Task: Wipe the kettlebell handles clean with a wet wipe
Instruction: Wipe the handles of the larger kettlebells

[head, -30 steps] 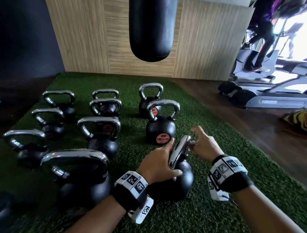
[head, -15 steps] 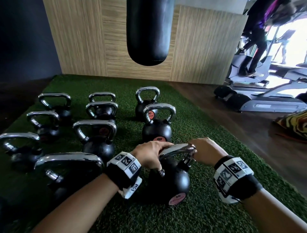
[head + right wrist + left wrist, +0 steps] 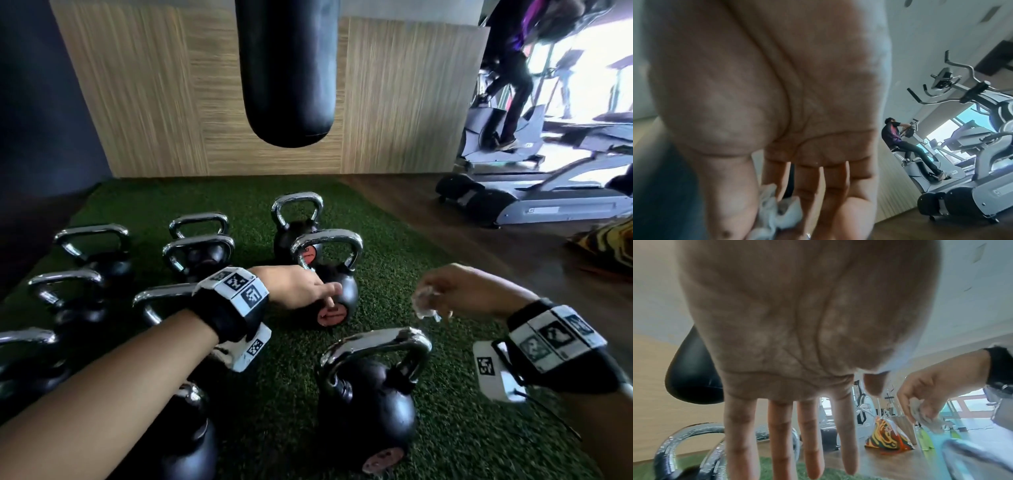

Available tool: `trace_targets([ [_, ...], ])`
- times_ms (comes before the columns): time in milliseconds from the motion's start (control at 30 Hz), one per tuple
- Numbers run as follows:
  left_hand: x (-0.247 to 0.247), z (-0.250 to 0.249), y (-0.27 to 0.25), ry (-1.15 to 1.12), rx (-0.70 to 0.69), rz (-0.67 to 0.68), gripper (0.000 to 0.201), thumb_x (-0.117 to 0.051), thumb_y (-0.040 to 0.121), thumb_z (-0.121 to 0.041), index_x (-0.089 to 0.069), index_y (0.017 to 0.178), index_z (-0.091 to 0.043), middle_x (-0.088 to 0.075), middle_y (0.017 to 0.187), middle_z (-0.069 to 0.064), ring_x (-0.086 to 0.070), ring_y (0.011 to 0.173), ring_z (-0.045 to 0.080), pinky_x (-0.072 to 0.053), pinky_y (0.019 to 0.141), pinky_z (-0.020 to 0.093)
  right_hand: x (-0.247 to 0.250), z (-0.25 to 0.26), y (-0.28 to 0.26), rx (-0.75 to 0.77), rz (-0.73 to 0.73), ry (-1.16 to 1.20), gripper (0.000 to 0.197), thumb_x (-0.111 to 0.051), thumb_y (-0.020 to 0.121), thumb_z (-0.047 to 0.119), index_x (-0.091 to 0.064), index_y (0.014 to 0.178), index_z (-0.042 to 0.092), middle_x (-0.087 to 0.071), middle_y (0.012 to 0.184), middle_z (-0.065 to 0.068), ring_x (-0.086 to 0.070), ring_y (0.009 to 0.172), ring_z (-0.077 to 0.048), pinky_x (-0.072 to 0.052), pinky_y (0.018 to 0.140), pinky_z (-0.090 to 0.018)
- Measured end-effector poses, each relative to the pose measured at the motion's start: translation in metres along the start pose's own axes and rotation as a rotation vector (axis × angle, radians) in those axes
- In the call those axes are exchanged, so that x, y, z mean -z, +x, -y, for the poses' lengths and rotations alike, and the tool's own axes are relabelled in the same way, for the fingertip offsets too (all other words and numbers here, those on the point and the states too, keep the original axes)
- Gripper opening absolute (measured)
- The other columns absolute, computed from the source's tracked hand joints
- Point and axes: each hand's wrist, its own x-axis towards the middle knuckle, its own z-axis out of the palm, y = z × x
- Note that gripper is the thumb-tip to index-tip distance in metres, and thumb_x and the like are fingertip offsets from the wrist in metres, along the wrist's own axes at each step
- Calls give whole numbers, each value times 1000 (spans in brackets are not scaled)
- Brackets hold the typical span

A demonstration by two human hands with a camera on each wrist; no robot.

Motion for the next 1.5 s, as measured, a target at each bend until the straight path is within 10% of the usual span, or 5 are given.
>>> trace_targets([
  [333, -12, 79, 96, -40, 443, -56, 58, -68, 90, -49, -63, 134, -12, -63, 139, 8, -58, 128, 25, -46, 106, 32, 16, -22, 121, 113, -125, 204, 9, -77, 84, 42, -78, 89, 36, -77, 80, 8, -73, 67, -19, -62, 61, -42],
  [500, -14, 112, 128, -584, 537, -66, 76, -77, 91, -25, -36, 153, -13, -44, 157, 9, -56, 125, 19, -47, 103, 34, 29, -36, 185, 114, -202, 264, 21, -84, 78, 37, -71, 93, 29, -73, 78, 12, -61, 61, 6, -44, 54, -10],
  [800, -26, 135, 139, -427, 571, 20, 94, -85, 77, -43, -35, 155, -24, -56, 146, -6, -61, 122, 13, -46, 106, 27, 55, -28, 235, 142, -60, 331, 22, -89, 72, 19, -79, 92, 19, -76, 86, 1, -72, 79, -21, -60, 78, -49],
  [1133, -70, 146, 176, -882, 542, -274, 120, -93, 60, -56, -31, 158, -28, -39, 158, -6, -39, 145, 13, -31, 121, 33, 36, -10, 279, 101, -53, 355, 21, -87, 72, 18, -76, 86, 28, -71, 77, 25, -63, 65, 10, -44, 54, -7],
  [1500, -82, 138, 214, -1102, 442, -303, 61, -87, 45, -77, -76, 92, -39, -73, 92, -35, -65, 87, -20, -42, 75, -1, 20, -7, 318, 165, 31, 315, 18, -84, 76, 32, -70, 88, 31, -71, 84, 10, -61, 67, 2, -48, 60, -12],
])
